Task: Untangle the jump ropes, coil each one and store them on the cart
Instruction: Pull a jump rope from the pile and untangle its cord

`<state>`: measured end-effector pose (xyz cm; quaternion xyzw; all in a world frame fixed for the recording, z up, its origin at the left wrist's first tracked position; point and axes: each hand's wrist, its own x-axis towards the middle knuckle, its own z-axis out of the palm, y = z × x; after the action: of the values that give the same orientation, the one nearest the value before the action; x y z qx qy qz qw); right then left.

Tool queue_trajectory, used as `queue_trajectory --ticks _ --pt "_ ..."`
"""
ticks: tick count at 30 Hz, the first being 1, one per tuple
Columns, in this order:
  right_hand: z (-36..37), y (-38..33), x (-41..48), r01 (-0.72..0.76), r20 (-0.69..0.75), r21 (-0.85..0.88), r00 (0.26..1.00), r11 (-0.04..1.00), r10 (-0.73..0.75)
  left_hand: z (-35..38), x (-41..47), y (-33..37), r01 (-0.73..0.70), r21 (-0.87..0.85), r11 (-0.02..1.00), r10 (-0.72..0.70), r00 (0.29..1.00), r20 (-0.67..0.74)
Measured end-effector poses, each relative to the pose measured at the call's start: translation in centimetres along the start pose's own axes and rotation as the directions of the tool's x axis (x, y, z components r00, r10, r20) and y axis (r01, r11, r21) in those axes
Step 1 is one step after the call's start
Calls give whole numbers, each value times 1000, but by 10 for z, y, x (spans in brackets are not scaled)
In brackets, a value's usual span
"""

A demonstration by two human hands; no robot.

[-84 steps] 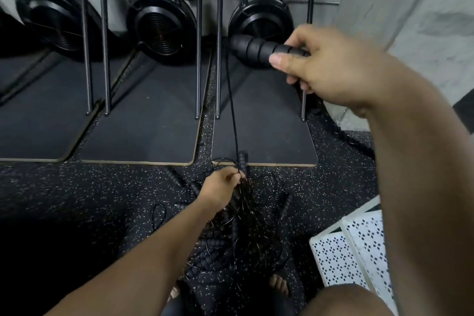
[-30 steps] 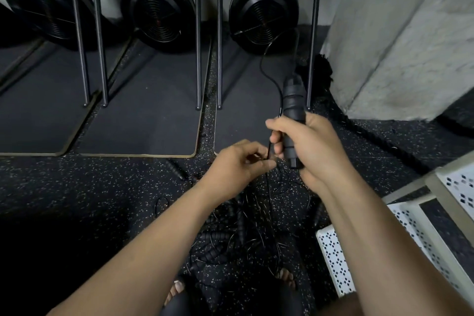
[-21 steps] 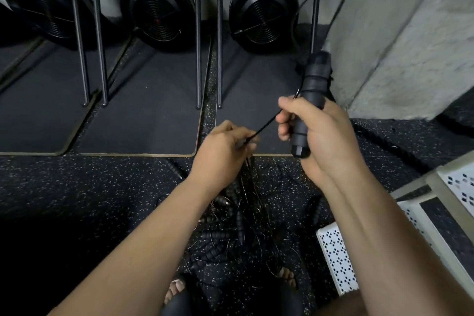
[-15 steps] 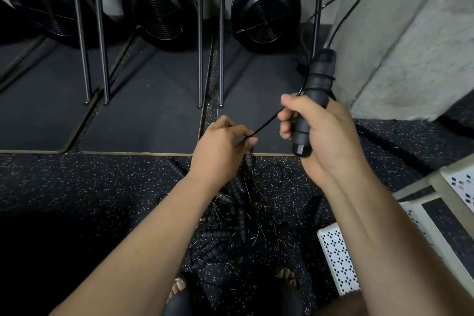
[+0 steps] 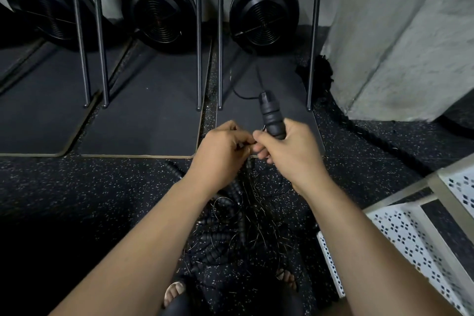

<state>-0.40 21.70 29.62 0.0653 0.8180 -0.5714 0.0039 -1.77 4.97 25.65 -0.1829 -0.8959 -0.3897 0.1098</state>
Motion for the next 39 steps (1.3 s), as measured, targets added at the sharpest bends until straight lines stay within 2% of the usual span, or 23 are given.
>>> queue_trajectory --ticks 2,5,10,14,16,19,23,26,29,31,33,39 --pt "2 3 -1 19 11 -52 1000 998 -18 -3 1 -2 33 37 999 -34 999 41" --pt "-1 3 0 23 -29 -34 999 999 -24 -10 4 -8 102 15 995 -103 994 48" --pt "-8 -7 -4 32 -19 64 999 997 -31 -21 7 -22 225 65 972 -222 974 -43" --pt "-7 -18 -12 65 9 140 998 988 -67 -25 7 -41 396 123 910 -387 917 -97" --pt "-10 -26 -16 87 4 219 996 972 -90 -20 4 -44 419 150 896 -404 907 -117" --pt "-13 -33 -16 118 -17 277 993 954 -118 -9 -1 -23 384 95 919 -379 923 -63" --pt "-14 -31 -14 111 -24 301 994 947 -109 3 -6 16 358 -271 893 -339 933 119" --pt "-16 -33 -15 94 -32 382 996 920 -89 8 -8 24 250 -261 932 -237 968 80" --pt "-17 -37 -16 65 -1 435 997 898 -72 5 -8 23 175 -331 927 -185 983 1" --pt "-16 -38 -17 46 30 453 997 890 -67 4 -8 18 82 -236 968 -101 993 -66" --pt "-16 -39 -19 39 47 479 996 877 -70 7 -7 13 24 -124 992 -34 997 -75" --pt "-21 -44 -20 26 35 590 998 807 -57 15 -7 7 13 -39 999 -15 999 -43"
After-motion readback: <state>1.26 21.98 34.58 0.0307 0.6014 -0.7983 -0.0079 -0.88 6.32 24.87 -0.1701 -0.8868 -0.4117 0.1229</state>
